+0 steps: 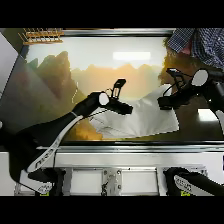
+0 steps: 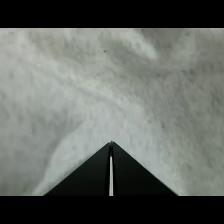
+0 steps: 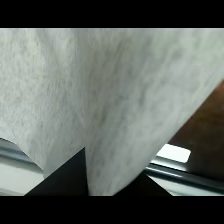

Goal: Fold the clothes and pants, and hang the long-sleeved shirts on hangers.

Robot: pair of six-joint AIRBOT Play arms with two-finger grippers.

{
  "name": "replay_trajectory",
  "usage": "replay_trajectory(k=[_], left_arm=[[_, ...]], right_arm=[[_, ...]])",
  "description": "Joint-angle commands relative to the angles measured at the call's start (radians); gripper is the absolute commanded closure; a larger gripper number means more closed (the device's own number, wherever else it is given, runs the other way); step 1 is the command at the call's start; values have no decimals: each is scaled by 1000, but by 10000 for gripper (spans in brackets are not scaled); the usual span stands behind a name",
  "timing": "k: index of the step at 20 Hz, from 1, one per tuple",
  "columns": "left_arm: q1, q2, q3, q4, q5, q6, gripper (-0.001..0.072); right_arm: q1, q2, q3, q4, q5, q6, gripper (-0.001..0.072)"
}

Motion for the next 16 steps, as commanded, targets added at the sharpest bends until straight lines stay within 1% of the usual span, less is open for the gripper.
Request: replay_trajectory(k=[1,6,9,11,14,16], left_arm=[[-89,-155,153,-18,-8,0,698],[-160,-278,263,-18,-37,-1,699],[-169,-303,299,-18,-35,-1,699],[-160,-302,317,-18,-36,-1,699],[-123,-288,364,-14,-111,-1,699],[-82,-246,366,-13,-133,-1,699]], right_arm=[[-5,16,46,-6,81,-3,670],[-4,16,93,58,87,-2,669],[-4,16,93,58,86,-2,669],[-4,16,93,59,86,-2,669],[-4,16,93,64,87,-2,669],[-4,16,93,64,87,27,669]])
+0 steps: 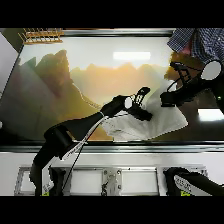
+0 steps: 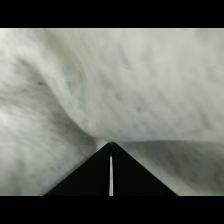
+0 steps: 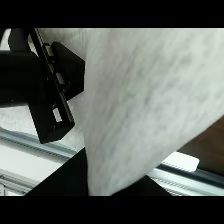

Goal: Fold the clothes and pants, and hang the long-sleeved shirts on hangers.

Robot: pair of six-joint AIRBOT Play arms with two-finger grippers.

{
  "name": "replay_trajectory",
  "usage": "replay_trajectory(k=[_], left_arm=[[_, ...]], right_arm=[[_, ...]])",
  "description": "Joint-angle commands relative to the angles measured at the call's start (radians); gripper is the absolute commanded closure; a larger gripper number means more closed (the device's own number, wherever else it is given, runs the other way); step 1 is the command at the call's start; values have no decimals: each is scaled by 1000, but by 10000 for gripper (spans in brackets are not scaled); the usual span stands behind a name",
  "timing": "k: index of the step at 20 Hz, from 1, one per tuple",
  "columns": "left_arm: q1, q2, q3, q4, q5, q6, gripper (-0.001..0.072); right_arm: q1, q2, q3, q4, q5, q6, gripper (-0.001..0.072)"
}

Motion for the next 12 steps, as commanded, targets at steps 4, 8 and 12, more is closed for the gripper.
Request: replay_trajectory(k=[4,8,12], left_arm=[[156,140,22,11,-63,2,699],[291,234,22,11,-102,4,699],[423,302,22,11,-148,20,699]], right_arm=[[31,0,1,-1,-3,93,670],[147,-7,1,-2,-58,225,670],[334,-62,1,-50,-133,442,670]])
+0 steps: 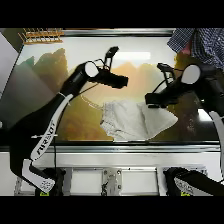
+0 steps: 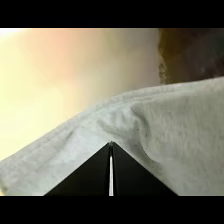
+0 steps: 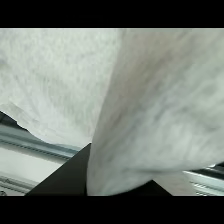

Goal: Fold the clothes and pants, and hang the long-sleeved shirts on hangers.

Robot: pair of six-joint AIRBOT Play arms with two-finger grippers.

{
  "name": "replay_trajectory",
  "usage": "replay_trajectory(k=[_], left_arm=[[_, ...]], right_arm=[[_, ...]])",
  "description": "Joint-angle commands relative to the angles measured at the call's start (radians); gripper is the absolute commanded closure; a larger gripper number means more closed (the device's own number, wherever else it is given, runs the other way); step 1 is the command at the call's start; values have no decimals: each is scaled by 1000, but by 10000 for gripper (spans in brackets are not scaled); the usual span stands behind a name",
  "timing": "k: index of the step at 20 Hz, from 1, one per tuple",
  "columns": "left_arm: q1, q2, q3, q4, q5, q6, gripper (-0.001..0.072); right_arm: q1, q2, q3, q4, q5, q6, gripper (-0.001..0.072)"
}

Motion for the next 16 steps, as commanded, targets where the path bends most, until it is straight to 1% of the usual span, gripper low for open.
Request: replay_trajectory(k=[1,3,4,5,6,7,8,9,11,13,16], left_arm=[[124,67,1,0,-47,13,698],[197,109,1,0,-69,26,699],[235,132,1,0,-84,30,699],[272,154,1,0,-100,33,699],[310,177,1,0,-116,45,698],[349,199,1,0,-135,48,699],[381,217,1,0,-150,47,699],[412,235,1,0,-167,47,699],[453,262,1,1,-204,48,699],[464,283,-10,6,-239,56,699],[439,352,-143,39,-213,58,699]], right_arm=[[174,-64,0,-30,-95,209,669],[295,-141,0,-26,-232,273,668],[356,-183,0,-1,-326,273,638],[418,-227,1,55,-437,256,423],[470,-260,2,128,-540,212,201],[515,-284,2,213,-641,150,52],[545,-295,2,290,-718,93,34],[555,-294,2,329,-752,44,34],[538,-268,1,336,-739,-8,37],[490,-219,0,273,-671,-24,38],[381,-90,-44,50,-524,-53,38]])
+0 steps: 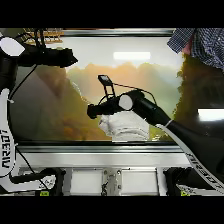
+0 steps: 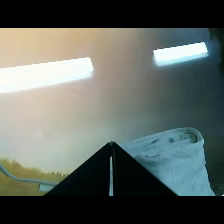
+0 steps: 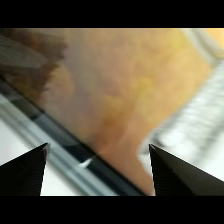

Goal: Fold the clothes and pants, and hang the long-sleeved shirts on hangers.

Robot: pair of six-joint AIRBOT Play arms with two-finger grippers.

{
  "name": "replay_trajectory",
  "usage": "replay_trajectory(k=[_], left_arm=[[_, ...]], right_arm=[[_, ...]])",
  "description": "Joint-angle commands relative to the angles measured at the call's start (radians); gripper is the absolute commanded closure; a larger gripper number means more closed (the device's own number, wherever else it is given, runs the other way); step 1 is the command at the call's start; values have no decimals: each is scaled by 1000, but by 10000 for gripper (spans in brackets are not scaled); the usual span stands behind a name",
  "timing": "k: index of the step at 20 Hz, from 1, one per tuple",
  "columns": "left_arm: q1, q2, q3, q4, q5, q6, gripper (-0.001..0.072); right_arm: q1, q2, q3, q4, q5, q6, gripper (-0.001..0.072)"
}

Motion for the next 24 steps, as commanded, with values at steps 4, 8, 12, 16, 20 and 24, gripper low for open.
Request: replay_trajectory(k=[4,8,12,16,20,24], left_arm=[[-91,162,-347,36,69,32,699],[-204,227,-518,36,149,32,699],[-275,252,-590,35,182,31,698],[-291,248,-589,29,174,28,698],[-291,248,-589,28,174,28,699],[-290,248,-589,28,174,28,699]], right_arm=[[-366,301,-283,-211,259,-168,38],[-788,375,-580,77,260,-371,11],[-1015,275,-750,416,145,-625,6],[-954,120,-753,543,94,-749,7],[-801,5,-722,708,33,-816,8],[-635,-67,-644,830,19,-859,350]])
